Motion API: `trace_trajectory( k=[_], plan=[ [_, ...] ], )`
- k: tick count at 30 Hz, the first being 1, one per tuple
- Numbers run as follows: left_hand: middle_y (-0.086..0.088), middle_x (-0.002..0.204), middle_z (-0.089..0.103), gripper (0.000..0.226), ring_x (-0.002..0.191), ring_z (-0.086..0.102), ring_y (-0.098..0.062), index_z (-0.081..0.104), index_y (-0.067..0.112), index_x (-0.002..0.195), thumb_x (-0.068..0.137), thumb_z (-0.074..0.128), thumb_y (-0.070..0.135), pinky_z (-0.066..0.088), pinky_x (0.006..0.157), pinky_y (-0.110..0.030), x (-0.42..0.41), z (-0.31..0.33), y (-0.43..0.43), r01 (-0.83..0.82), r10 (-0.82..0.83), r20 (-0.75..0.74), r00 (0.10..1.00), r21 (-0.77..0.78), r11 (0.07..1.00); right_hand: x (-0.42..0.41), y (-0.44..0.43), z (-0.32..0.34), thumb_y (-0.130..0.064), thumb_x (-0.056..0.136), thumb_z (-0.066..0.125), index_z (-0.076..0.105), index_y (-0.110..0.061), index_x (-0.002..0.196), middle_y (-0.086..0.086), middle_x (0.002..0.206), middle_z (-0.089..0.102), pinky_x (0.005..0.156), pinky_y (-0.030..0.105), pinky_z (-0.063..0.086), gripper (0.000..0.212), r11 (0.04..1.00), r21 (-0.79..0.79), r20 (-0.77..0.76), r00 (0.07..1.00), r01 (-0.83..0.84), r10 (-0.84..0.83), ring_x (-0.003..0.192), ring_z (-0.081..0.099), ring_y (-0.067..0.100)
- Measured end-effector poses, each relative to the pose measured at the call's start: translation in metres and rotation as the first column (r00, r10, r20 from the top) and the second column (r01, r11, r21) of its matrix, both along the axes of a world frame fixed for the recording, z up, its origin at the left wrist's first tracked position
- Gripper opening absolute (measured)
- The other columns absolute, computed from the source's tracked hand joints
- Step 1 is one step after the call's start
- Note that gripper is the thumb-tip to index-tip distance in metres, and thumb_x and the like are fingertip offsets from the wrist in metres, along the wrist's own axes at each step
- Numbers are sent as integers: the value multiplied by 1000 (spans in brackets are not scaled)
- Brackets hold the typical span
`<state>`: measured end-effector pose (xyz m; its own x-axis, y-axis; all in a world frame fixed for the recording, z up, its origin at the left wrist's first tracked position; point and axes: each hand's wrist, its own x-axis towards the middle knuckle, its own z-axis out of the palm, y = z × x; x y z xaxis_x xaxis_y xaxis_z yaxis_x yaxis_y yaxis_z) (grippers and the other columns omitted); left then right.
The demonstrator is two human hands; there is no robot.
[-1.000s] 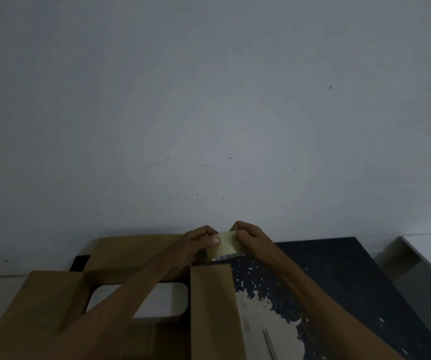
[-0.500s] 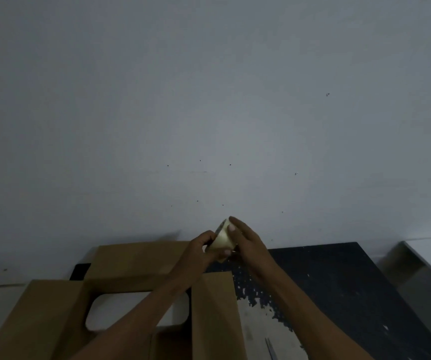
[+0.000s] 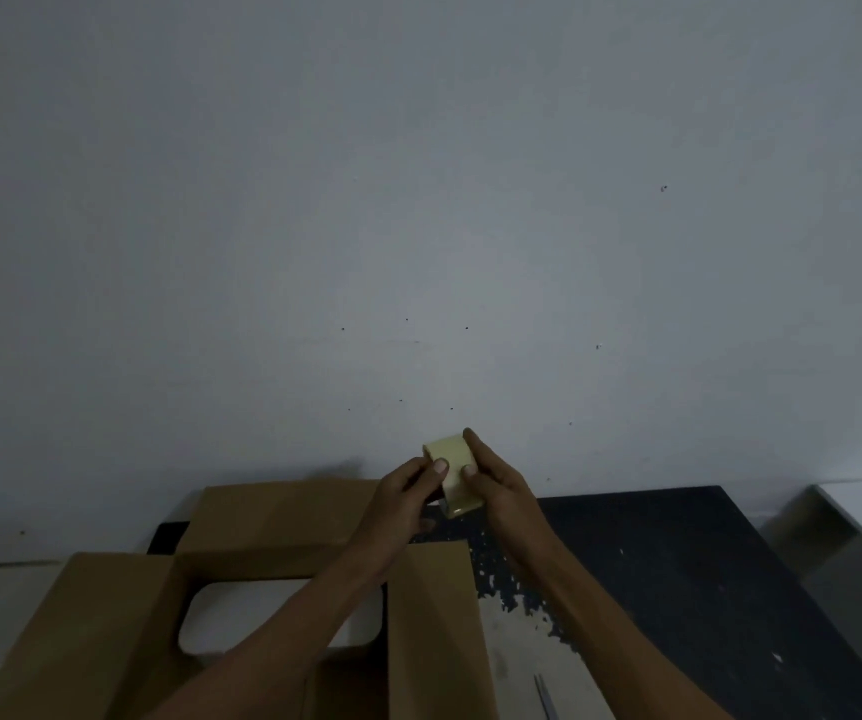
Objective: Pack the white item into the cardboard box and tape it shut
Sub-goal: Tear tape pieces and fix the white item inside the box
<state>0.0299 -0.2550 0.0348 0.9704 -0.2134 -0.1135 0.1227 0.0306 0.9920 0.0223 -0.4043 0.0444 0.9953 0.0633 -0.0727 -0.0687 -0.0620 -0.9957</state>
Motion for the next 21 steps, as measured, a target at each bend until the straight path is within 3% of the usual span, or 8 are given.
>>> trace_trajectory(
  k=[2,6,10,12,15,17,21],
  plan=[
    [4,112,72,30,107,67,-12,67,22,118,97,54,40,54,94,-49,1,1,-1,-21,21,-2,1000,-43,999,-1,1,3,-18,103,42,44,-30,140,-13,135,49,80,5,43,39,999,-49,5,1000,11,-11,117,51,4],
    [-2,112,73,33,103,70,-18,67,16,119,97,56,38,54,95,-45,4,4,-1,-21,20,-11,1000,-60,998,-4,-1,6,-15,103,39,61,-37,104,-10,109,65,79,12,45,31,996,-82,-5,999,44,-44,103,58,5],
    [-5,109,74,31,98,72,-21,66,13,118,98,56,35,58,85,-34,3,6,-3,-14,12,-13,1000,-89,996,-6,1,9,-30,103,41,66,-30,106,-10,101,69,70,5,44,26,996,-81,59,997,46,-41,88,62,-6],
    [-6,107,74,32,97,72,-22,67,13,117,97,57,35,59,85,-35,4,7,-3,-32,29,-23,999,-98,995,-6,1,11,-26,103,42,63,-32,105,-15,99,68,69,3,43,23,993,-108,93,995,38,-28,85,62,-12],
    [-4,103,75,29,93,73,-21,71,18,111,96,58,39,59,83,-37,6,8,-1,-81,78,-41,996,-87,993,-4,-2,9,-26,102,43,61,-33,116,-13,112,68,81,9,44,24,986,-164,85,996,-15,29,99,62,-7],
    [-2,101,76,27,91,73,-20,72,23,107,94,59,42,59,85,-41,8,7,0,-104,102,-40,994,-69,992,-3,-4,5,-30,102,44,58,-29,129,-10,122,66,93,20,46,31,978,-200,65,995,-57,71,113,59,4],
    [-4,101,76,29,93,73,-23,72,20,109,94,59,41,57,88,-46,9,6,0,-113,110,-42,993,-85,990,-2,-5,6,-27,101,46,56,-24,135,-4,127,64,104,37,44,36,983,-177,30,998,-45,51,119,57,16]
  ],
)
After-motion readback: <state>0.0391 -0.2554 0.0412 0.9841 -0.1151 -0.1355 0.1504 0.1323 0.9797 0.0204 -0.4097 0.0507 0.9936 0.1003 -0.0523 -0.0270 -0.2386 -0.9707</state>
